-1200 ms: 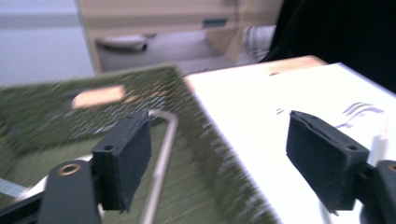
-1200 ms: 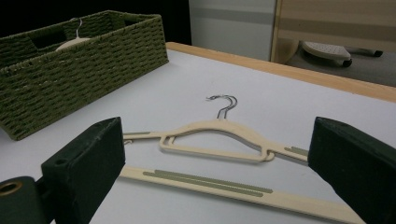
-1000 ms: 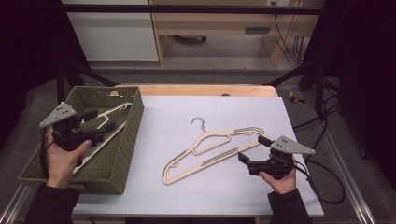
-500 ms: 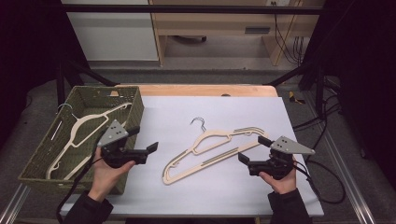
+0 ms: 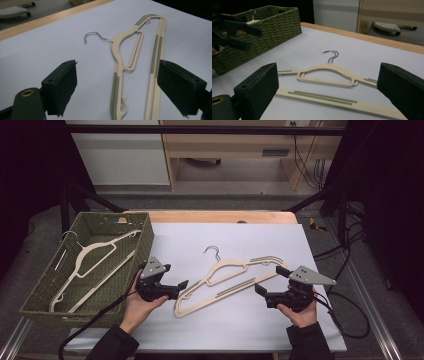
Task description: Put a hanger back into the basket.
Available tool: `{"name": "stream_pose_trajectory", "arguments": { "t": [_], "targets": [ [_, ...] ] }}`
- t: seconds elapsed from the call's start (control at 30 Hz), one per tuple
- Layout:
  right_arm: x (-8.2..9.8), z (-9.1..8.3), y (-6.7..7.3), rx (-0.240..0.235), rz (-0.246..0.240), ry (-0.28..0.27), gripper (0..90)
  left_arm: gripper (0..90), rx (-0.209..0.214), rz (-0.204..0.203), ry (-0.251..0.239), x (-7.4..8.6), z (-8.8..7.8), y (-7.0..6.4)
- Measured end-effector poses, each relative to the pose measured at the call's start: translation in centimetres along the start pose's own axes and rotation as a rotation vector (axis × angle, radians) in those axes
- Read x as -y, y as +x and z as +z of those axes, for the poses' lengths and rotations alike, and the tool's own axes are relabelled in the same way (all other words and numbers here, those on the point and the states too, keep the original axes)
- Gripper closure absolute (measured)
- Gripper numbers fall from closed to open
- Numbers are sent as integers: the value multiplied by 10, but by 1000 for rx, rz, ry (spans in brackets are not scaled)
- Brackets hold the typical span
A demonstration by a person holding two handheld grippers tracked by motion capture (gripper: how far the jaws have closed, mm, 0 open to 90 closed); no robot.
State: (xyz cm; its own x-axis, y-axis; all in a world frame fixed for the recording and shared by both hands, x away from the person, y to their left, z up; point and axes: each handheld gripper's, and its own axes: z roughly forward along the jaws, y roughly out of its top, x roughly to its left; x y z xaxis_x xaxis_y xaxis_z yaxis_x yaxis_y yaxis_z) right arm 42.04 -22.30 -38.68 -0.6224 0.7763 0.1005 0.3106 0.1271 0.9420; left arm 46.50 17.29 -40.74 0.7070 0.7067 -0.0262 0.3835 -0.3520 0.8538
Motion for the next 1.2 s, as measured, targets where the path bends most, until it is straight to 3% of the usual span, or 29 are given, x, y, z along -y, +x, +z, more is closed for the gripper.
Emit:
{"name": "stream_pose_trajectory", "arguments": {
  "t": [0.3,0.47,0.57,0.67,0.73,0.87,0.93,1.0,1.1,1.13,1.2],
  "targets": [
    [2,2,1,-4,-3,8,46,243,28,17,34,5,22,-13],
    [2,3,1,-14,-10,13,46,300,36,12,68,10,32,-11],
    [3,5,1,-10,-7,13,46,320,26,38,105,14,41,-14],
    [3,6,2,-16,-10,14,46,358,40,26,131,18,50,-14],
    [3,6,2,-15,-8,14,47,390,33,38,151,20,54,-15],
    [3,6,2,-16,-9,18,47,485,15,23,160,22,60,-8],
    [4,7,3,-19,-9,22,47,515,5,22,184,24,65,-5],
    [4,8,2,-21,-17,22,47,523,27,22,220,27,70,-5],
    [4,8,3,-19,-13,24,47,528,10,57,265,28,79,-11],
    [4,7,3,-20,-11,23,48,533,2,69,256,29,82,-13],
    [4,6,3,-21,-11,19,49,546,1,52,239,31,85,-15]
  ]
}}
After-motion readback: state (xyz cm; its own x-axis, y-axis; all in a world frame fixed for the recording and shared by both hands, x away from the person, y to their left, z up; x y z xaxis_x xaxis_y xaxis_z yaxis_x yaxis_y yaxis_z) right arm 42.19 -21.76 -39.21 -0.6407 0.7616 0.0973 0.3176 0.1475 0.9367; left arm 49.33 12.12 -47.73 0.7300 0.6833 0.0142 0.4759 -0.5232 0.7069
